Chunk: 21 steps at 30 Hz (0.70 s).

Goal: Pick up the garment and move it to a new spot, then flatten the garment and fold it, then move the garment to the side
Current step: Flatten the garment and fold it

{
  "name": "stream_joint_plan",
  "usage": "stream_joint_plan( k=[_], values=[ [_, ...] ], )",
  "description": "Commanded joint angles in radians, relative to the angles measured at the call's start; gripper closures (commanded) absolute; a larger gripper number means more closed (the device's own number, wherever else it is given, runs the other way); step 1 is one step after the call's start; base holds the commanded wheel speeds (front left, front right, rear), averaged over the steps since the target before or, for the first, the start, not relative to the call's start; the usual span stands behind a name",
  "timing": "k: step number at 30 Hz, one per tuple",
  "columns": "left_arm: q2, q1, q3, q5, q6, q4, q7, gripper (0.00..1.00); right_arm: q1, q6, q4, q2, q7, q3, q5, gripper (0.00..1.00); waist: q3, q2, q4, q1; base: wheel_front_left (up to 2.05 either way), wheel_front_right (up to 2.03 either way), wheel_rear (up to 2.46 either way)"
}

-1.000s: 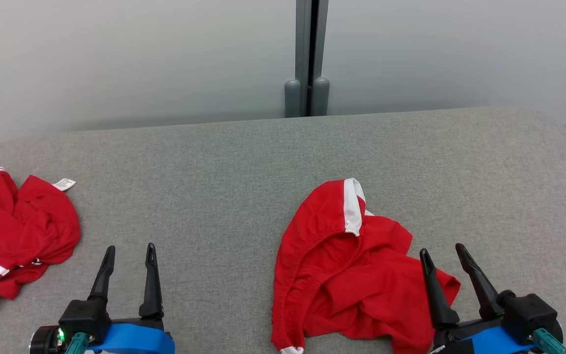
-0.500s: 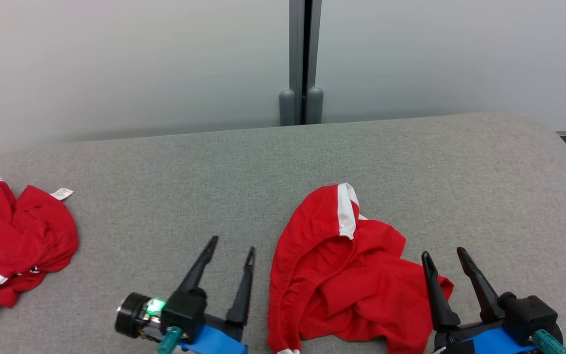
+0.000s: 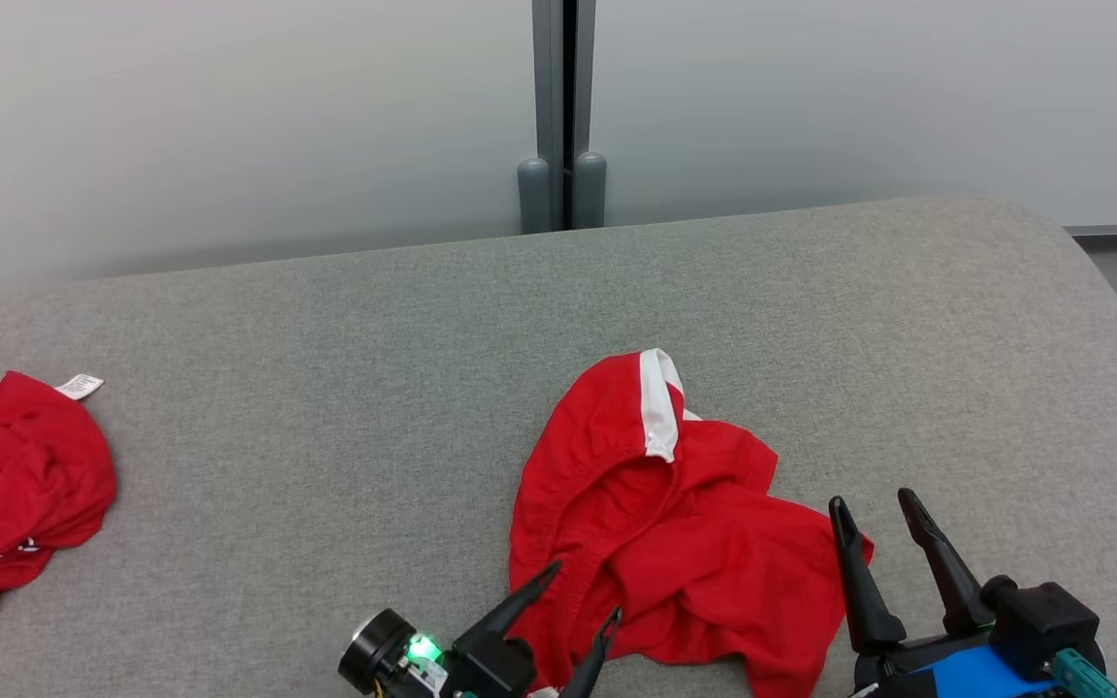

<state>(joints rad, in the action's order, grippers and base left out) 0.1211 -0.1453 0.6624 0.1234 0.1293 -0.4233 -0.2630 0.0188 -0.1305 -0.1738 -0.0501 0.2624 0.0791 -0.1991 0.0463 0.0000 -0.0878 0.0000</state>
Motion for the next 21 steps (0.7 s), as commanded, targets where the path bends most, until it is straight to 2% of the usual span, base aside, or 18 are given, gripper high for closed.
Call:
stream_joint_plan(
  k=[1, 11, 21],
  values=[
    [0.012, -0.016, 0.024, 0.012, 0.001, -0.02, -0.003, 0.0, -0.006, 0.0, -0.001, -0.001, 0.004, -0.003, -0.003, 0.0, 0.002, 0.0, -0.002, 0.0, 0.0, 0.0, 0.0],
    [0.065, -0.054, 0.175, 0.081, 0.001, -0.154, 0.033, 0.0, -0.014, 0.0, -0.004, -0.001, 0.004, -0.005, -0.013, 0.0, 0.016, 0.0, -0.006, 0.0, 0.0, 0.0, 0.0],
    [0.086, -0.076, 0.212, 0.107, 0.001, -0.216, 0.059, 0.0, -0.017, 0.0, -0.007, -0.001, 0.004, -0.007, -0.022, 0.0, 0.023, 0.0, -0.011, 0.0, 0.0, 0.0, 0.0]
  ],
)
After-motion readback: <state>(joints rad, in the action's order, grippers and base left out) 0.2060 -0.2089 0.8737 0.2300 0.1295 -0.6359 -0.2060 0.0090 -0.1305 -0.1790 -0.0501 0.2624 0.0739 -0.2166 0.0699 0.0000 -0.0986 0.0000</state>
